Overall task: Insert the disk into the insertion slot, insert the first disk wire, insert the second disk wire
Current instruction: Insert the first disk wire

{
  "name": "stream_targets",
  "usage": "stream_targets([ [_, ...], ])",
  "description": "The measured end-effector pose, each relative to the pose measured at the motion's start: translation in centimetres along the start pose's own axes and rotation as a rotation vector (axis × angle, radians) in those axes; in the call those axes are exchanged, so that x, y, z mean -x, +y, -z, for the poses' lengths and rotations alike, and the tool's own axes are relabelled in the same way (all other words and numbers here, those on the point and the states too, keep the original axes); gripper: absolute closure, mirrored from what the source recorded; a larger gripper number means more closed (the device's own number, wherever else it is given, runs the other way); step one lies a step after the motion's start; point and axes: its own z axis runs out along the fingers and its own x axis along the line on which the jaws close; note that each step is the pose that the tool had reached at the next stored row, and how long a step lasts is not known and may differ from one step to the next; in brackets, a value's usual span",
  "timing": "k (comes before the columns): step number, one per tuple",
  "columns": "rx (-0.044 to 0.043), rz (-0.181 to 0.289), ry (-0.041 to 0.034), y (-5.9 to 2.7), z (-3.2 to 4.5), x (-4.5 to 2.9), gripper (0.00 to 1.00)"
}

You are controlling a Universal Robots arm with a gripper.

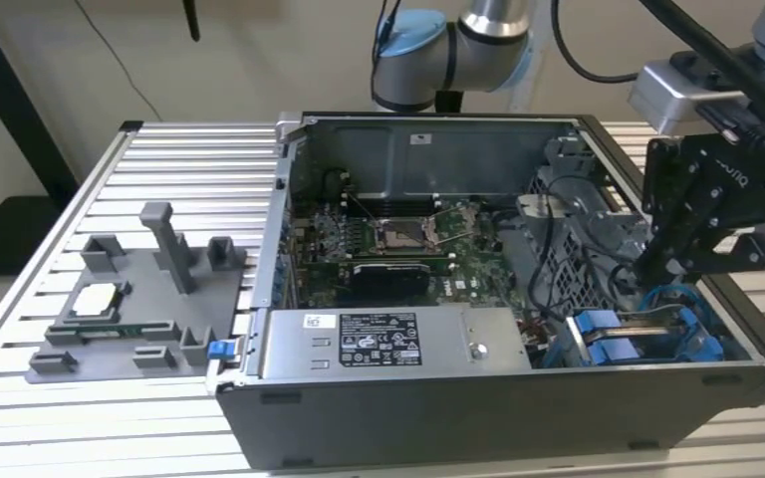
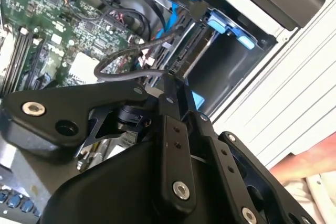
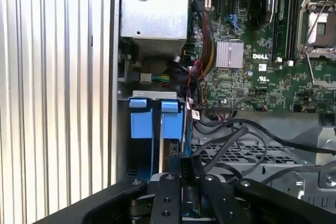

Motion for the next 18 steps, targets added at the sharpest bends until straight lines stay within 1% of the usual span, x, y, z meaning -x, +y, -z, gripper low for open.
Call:
stream_targets([
  [11, 0.0359, -0.002, -0.0003, -0.42, -0.3, -2.47, 1.0],
  [13, 0.0412, -0.002, -0.0003, -0.53, -0.35, -2.93, 1.0],
  [15, 0.0435, -0.002, -0.0005, -0.62, -0.39, -3.28, 1.0],
  [18, 0.0439, -0.002, -0.0005, -0.64, -0.39, -3.35, 1.0],
])
